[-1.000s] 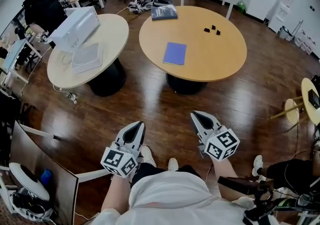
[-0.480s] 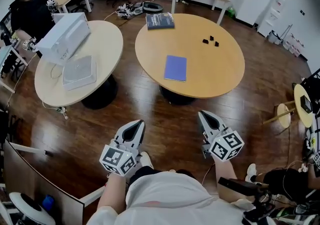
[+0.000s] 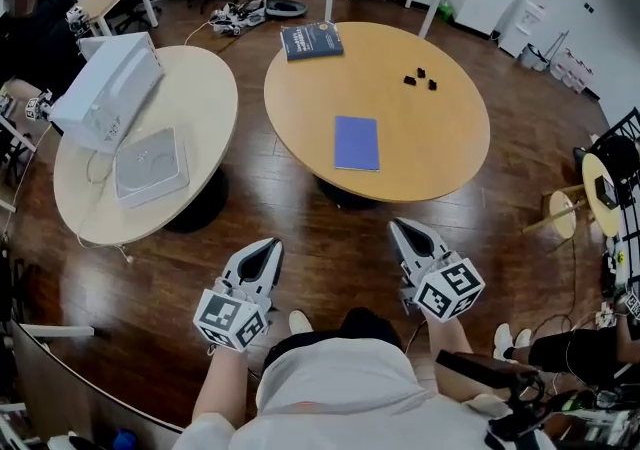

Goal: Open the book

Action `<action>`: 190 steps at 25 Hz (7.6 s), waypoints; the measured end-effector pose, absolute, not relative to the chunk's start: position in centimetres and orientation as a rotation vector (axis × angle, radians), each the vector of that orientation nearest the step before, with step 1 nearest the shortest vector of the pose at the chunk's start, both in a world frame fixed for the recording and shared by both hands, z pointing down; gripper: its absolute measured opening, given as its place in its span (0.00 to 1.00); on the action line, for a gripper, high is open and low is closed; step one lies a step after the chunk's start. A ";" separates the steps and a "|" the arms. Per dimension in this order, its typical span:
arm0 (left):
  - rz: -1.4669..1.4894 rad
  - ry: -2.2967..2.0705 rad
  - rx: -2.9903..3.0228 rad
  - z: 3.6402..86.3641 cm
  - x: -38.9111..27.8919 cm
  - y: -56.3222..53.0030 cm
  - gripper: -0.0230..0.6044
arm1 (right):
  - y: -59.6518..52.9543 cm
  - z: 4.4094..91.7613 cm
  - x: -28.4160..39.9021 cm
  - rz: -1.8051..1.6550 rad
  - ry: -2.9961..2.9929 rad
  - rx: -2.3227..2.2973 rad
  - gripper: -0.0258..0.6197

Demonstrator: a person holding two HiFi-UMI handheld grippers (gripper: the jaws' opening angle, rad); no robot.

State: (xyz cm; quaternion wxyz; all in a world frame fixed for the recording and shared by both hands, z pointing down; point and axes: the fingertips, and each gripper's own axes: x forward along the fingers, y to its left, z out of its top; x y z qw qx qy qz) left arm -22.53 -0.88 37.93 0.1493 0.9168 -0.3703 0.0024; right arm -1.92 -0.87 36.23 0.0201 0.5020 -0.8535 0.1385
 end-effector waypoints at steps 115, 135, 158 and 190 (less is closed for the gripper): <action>0.469 -1.225 2.221 62.6 -14.1 -33.6 0.05 | -23.6 57.4 8.6 1.018 -2.409 1.555 0.03; 0.606 -1.150 2.114 69.3 -18.6 -33.3 0.06 | -24.1 56.4 5.5 0.993 -2.389 1.600 0.03; 0.064 -1.226 2.702 34.2 -11.5 -28.5 0.06 | -25.3 36.8 7.1 0.454 -2.693 1.632 0.03; -0.030 -1.182 2.771 29.6 -9.9 -26.4 0.06 | -22.6 28.9 6.1 0.148 -2.753 1.578 0.03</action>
